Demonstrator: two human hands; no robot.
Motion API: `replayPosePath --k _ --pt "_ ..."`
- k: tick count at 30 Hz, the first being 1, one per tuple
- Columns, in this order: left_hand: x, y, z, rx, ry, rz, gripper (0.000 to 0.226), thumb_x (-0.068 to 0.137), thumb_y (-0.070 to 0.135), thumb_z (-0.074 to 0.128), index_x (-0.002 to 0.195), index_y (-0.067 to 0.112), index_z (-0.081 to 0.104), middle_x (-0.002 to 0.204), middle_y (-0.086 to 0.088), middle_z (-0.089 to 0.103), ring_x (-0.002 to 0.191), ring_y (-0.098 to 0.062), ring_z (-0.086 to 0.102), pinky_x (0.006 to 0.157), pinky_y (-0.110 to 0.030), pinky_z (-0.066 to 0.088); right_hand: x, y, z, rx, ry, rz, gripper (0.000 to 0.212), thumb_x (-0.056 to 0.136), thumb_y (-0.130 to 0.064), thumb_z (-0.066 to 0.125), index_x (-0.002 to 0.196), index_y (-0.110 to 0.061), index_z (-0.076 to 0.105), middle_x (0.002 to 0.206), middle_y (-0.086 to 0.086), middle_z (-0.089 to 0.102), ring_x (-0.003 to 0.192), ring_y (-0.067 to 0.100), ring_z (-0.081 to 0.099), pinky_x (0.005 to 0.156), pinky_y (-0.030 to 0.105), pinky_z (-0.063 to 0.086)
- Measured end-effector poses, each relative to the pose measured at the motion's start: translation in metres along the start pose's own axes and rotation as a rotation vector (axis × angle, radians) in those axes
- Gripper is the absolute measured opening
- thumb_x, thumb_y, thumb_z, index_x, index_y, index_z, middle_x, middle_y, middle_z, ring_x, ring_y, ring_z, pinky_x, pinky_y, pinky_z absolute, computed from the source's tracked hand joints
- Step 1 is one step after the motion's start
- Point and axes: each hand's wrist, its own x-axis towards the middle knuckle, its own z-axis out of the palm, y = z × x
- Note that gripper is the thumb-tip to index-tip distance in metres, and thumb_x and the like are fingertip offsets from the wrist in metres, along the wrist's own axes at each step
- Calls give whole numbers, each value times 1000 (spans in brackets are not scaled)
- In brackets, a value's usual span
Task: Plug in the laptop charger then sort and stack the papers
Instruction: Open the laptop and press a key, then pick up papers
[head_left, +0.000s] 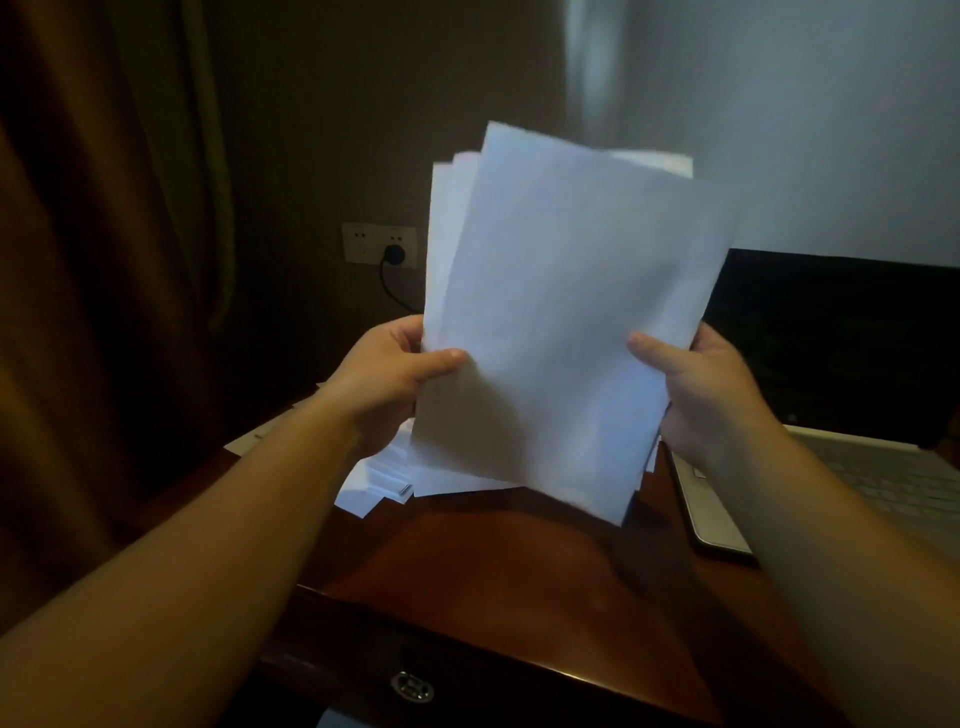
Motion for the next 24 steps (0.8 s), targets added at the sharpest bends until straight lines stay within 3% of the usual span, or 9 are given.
replayPosePath --k 2,6,9,13,14,16,18,21,24 --pt "4 -3 5 -7 66 40 22 93 12 66 114 18 68 111 -4 72 105 -29 68 88 -48 58 -2 -6 3 -24 -29 -68 28 90 -4 64 109 -24 66 98 -4 75 86 17 74 71 38 60" --pt "1 -16 17 14 250 106 17 95 18 65 111 24 63 110 3 67 102 -22 64 80 -37 58 -8 -4 4 -37 -67 -124 30 89 -5 66 111 -27 64 106 -3 74 96 20 72 80 40 59" --pt "-9 -40 24 22 292 67 23 93 23 67 116 21 62 110 0 67 104 -24 65 88 -45 58 -13 15 -6 -110 -55 -77 36 86 -7 70 114 -27 59 108 -3 71 97 19 71 82 39 58" --pt "-20 -58 34 156 374 83 10 93 27 67 98 19 63 97 0 64 94 -21 63 67 -25 53 -20 35 -13 -190 -75 11 25 90 -4 65 105 -25 63 101 -5 73 93 16 71 76 32 57" --pt "-21 -55 36 162 385 101 8 93 27 67 97 21 63 98 1 64 96 -20 62 68 -25 52 -21 33 -13 -167 -69 1 24 91 -2 64 101 -24 64 98 -5 73 88 13 72 74 31 57" --pt "-20 -43 39 103 394 145 26 92 26 67 118 25 61 115 6 62 104 -16 59 83 -31 53 -21 26 -13 -127 -70 -48 24 90 -1 63 98 -24 63 92 -6 74 83 9 73 72 28 57" --pt "-19 -35 39 111 395 223 47 91 26 69 133 30 51 125 12 58 109 -12 57 86 -32 50 -21 18 -13 -147 -113 -97 26 89 -6 67 102 -27 62 96 -9 75 91 10 72 75 29 57" --pt "-25 -42 39 92 251 253 45 91 25 70 129 35 49 120 17 60 107 -10 62 80 -26 57 -23 23 -20 -179 -157 -82 31 86 -3 68 105 -27 60 99 -7 74 93 9 71 78 27 56" --pt "-29 -54 43 209 250 128 35 91 31 69 123 28 56 111 12 63 108 -19 64 85 -40 60 -29 39 -22 -271 -138 -46 31 86 0 69 98 -27 60 92 -7 73 84 8 71 70 23 53"
